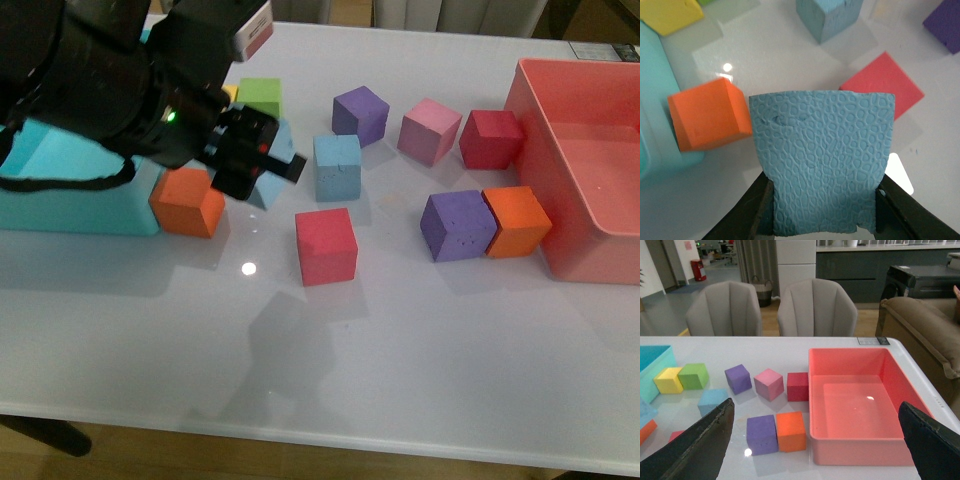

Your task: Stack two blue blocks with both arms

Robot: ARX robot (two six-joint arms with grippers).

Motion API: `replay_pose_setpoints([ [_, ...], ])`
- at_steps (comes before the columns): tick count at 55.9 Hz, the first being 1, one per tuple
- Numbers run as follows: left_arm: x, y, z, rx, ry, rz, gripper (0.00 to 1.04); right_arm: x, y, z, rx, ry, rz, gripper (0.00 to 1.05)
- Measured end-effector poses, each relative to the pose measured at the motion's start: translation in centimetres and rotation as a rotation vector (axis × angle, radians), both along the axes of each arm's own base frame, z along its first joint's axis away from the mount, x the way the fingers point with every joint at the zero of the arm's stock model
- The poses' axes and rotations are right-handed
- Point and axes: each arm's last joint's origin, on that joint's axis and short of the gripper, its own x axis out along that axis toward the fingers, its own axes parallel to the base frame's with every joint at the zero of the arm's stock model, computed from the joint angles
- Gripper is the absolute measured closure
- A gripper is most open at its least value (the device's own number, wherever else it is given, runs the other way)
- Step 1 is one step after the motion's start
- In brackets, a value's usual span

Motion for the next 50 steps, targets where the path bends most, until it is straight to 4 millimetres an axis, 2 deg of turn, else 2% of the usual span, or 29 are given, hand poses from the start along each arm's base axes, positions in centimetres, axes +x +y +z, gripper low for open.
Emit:
replay_pose_setpoints([
  [17,5.1,-4.4,-0.1,0.054,0.011,-0.069,0.66,0.0,0.0,0.0,0.0,0.0,0.0,0.09],
  [22,6.1,-5.2,-0.1,0.056,0.006,-0.085,0.66,0.0,0.0,0.0,0.0,0.0,0.0,0.09],
  [34,8.2,-6.2,-0.9,0.071,0.009,-0.115,0.66,0.0,0.0,0.0,0.0,0.0,0.0,0.09],
  [50,9.7,-6.8,-2.3,0.093,0.027,-0.132,0.66,0.0,0.0,0.0,0.0,0.0,0.0,0.09],
])
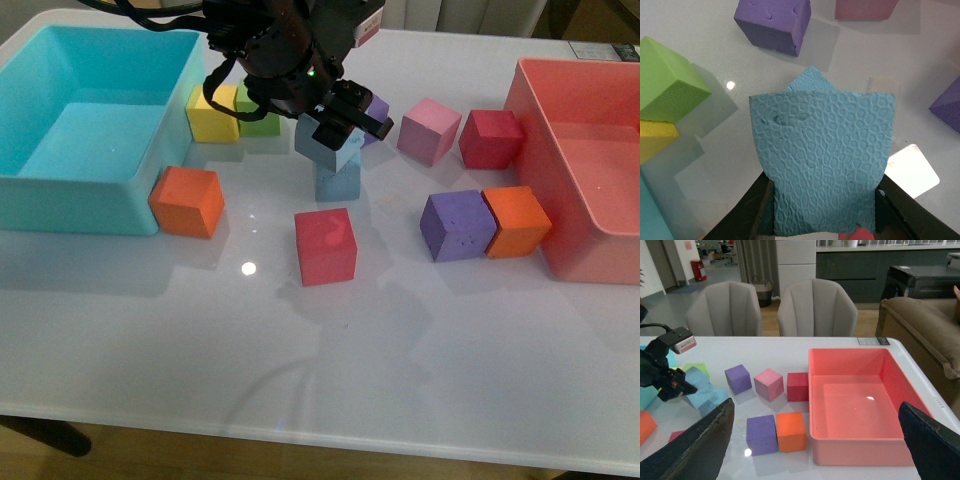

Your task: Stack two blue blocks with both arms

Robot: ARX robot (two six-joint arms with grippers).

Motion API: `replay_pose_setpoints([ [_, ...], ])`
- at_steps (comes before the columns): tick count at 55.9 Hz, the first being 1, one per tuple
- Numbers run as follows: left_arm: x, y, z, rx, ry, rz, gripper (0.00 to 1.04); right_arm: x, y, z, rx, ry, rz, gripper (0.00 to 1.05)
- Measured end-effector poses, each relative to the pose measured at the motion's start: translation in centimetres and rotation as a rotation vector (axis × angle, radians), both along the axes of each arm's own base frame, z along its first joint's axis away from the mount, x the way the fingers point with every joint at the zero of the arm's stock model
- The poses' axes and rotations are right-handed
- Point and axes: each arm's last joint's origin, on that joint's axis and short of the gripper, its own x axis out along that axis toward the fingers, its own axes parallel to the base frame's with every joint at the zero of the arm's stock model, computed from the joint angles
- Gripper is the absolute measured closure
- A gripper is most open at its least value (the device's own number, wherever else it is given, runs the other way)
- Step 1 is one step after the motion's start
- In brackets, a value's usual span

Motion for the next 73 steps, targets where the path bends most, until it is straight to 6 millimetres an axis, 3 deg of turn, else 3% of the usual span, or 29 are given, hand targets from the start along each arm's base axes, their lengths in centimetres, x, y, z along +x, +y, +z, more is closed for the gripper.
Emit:
replay_pose_setpoints([
  [20,1.8,-0.8,-0.8,0.015,0.001,-0.01,0.66,0.0,0.0,0.0,0.0,0.0,0.0,0.09],
  [42,2.2,-1.0,-1.8,0.024,0.011,-0.007,0.67,0.0,0.0,0.0,0.0,0.0,0.0,0.09],
  [57,2.2,-1.1,-2.0,0.02,0.011,-0.008,0.26,0.0,0.0,0.0,0.0,0.0,0.0,0.09],
  [61,2.2,-1.2,-2.1,0.013,0.013,-0.007,0.08,0.0,0.0,0.0,0.0,0.0,0.0,0.09],
  [73,1.7,-0.5,-3.1,0.01,0.035,0.013,0.09,0.0,0.0,0.0,0.0,0.0,0.0,0.09],
])
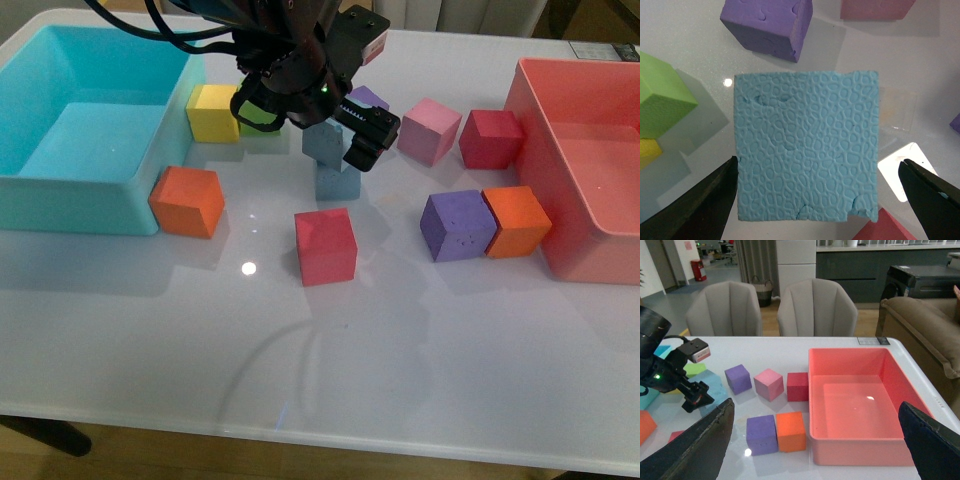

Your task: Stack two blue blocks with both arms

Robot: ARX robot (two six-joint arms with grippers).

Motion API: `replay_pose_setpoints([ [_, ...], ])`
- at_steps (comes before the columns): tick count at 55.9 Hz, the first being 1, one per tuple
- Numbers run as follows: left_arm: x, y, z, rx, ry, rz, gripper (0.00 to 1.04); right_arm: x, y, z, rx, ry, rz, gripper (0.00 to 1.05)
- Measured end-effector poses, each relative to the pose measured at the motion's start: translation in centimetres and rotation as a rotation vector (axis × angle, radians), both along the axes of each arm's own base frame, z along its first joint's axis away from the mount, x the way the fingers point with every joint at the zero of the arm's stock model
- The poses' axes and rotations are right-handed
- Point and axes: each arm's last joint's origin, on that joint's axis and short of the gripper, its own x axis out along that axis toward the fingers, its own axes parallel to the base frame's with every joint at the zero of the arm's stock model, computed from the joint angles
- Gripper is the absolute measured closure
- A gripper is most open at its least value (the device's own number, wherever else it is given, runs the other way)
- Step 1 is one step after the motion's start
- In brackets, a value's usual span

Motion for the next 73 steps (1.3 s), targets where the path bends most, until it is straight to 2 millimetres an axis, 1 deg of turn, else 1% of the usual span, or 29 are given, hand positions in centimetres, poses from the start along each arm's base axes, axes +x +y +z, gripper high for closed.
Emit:
replay_pose_setpoints([
  [3,-0.5,0.5,-0.2,0.002,0.007,0.005,0.09,0.0,0.0,0.0,0.0,0.0,0.0,0.09],
  [9,-1.4,1.4,0.5,-0.005,-0.003,0.016,0.09,0.0,0.0,0.0,0.0,0.0,0.0,0.09],
  [15,-2.3,2.2,2.0,-0.035,-0.029,0.037,0.09,0.0,0.0,0.0,0.0,0.0,0.0,0.09],
  [18,-3.1,2.9,3.1,-0.054,-0.053,0.05,0.09,0.0,0.0,0.0,0.0,0.0,0.0,0.09],
  [20,-3.9,3.4,4.0,-0.068,-0.074,0.06,0.09,0.0,0.0,0.0,0.0,0.0,0.0,0.09],
  [24,-5.1,4.1,5.0,-0.088,-0.1,0.073,0.09,0.0,0.0,0.0,0.0,0.0,0.0,0.09],
  [31,-8.3,5.9,7.1,-0.137,-0.137,0.108,0.09,0.0,0.0,0.0,0.0,0.0,0.0,0.09],
  [32,-9.1,6.3,7.5,-0.149,-0.143,0.117,0.09,0.0,0.0,0.0,0.0,0.0,0.0,0.09],
  [35,-10.6,7.0,8.5,-0.164,-0.16,0.125,0.09,0.0,0.0,0.0,0.0,0.0,0.0,0.09],
  [40,-12.4,7.9,9.8,-0.18,-0.179,0.134,0.09,0.0,0.0,0.0,0.0,0.0,0.0,0.09],
  [44,-13.1,8.2,10.2,-0.18,-0.224,0.163,0.1,0.0,0.0,0.0,0.0,0.0,0.0,0.09],
  [45,-13.2,8.4,10.0,-0.183,-0.347,0.251,0.15,0.0,0.0,0.0,0.0,0.0,0.0,0.09],
  [46,-13.3,8.7,9.9,-0.188,-0.432,0.311,0.19,0.0,0.0,0.0,0.0,0.0,0.0,0.09],
  [47,-13.8,9.3,9.6,-0.207,-0.536,0.388,0.24,0.0,0.0,0.0,0.0,0.0,0.002,0.09],
  [49,-15.2,10.9,8.8,-0.24,-0.657,0.488,0.33,0.0,0.0,0.0,0.0,0.0,0.002,0.09],
  [51,-16.3,12.1,8.5,-0.277,-0.72,0.521,0.4,0.0,0.0,0.0,0.0,0.001,0.0,0.09],
  [52,-16.6,12.5,8.6,-0.288,-0.734,0.529,0.42,0.0,0.0,0.0,0.0,0.0,0.0,0.09],
  [54,-17.7,13.6,9.0,-0.323,-0.786,0.548,0.49,0.0,0.0,0.0,0.0,0.0,-0.001,0.09],
  [55,-18.0,13.8,9.1,-0.331,-0.796,0.55,0.51,0.0,0.0,0.0,0.0,0.0,-0.001,0.09],
  [58,-19.4,15.1,10.0,-0.367,-0.842,0.552,0.62,0.0,0.0,0.0,0.0,0.0,0.0,0.09],
  [59,-19.6,15.2,10.1,-0.371,-0.846,0.551,0.64,0.0,0.0,0.0,0.0,0.001,0.0,0.09],
  [61,-20.5,16.0,10.4,-0.376,-0.856,0.552,0.71,0.0,0.0,0.0,0.0,0.0,0.001,0.09],
  [63,-21.1,16.5,10.3,-0.375,-0.854,0.556,0.76,0.0,0.0,0.0,0.0,0.001,0.002,0.09],
  [64,-21.5,16.8,10.2,-0.373,-0.851,0.557,0.8,0.0,0.0,0.0,0.0,0.0,0.002,0.09],
  [66,-22.6,17.6,9.9,-0.367,-0.838,0.556,0.9,0.0,0.0,0.0,0.0,0.0,0.002,0.09],
  [67,-22.8,17.7,9.9,-0.366,-0.837,0.556,0.92,0.0,0.0,0.0,0.0,0.0,0.002,0.09],
  [70,-24.0,18.4,9.8,-0.371,-0.829,0.551,1.03,0.0,0.0,0.0,0.0,0.0,0.002,0.09],
  [73,-24.9,18.9,9.9,-0.373,-0.833,0.549,1.03,0.0,0.0,0.0,0.0,0.001,0.002,0.09],
])
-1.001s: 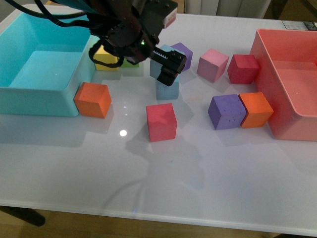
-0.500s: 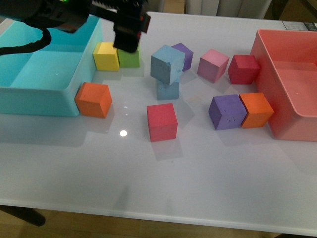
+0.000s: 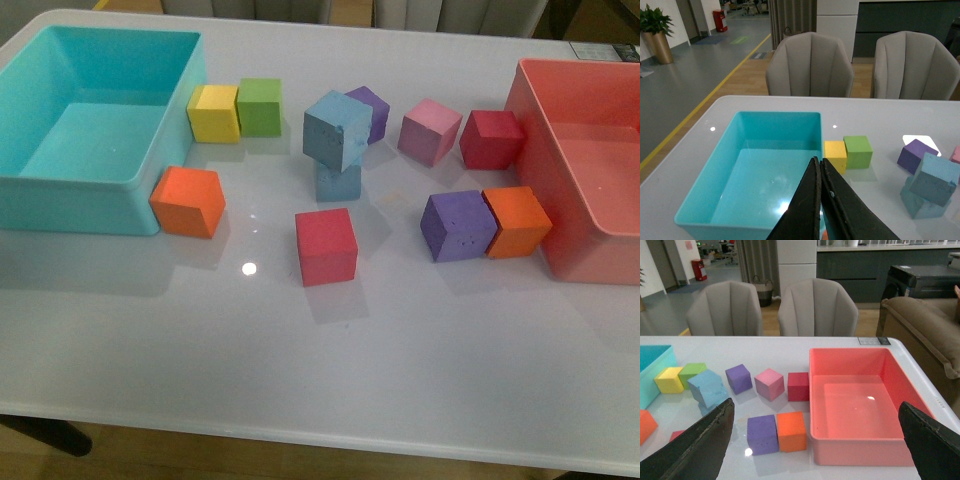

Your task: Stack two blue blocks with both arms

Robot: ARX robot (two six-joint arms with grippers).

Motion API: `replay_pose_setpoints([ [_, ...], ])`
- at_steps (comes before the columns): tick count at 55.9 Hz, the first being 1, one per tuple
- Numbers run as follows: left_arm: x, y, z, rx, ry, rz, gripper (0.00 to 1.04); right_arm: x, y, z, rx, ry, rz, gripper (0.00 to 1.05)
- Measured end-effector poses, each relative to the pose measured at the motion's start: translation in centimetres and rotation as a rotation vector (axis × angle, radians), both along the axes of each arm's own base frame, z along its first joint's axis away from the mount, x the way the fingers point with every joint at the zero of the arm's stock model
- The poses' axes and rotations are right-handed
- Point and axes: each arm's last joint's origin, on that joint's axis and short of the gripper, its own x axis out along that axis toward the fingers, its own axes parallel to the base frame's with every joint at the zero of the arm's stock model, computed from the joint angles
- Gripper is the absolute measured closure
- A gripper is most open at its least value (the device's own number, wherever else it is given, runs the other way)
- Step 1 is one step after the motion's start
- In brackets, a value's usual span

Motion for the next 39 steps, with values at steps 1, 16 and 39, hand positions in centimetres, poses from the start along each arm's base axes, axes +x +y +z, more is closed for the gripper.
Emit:
replay_pose_setpoints([
  [1,-0.3,0.2,0.0,-0.001,-0.001,0.003,1.03,0.0,0.0,0.0,0.0,0.0,0.0,0.09],
  [16,-3.7,2.0,0.0,-0.001,0.004,0.005,1.03,0.0,0.0,0.0,0.0,0.0,0.0,0.09],
  [39,-7.2,3.7,0.2,-0.002,0.0,0.008,1.03,0.0,0.0,0.0,0.0,0.0,0.0,0.09],
])
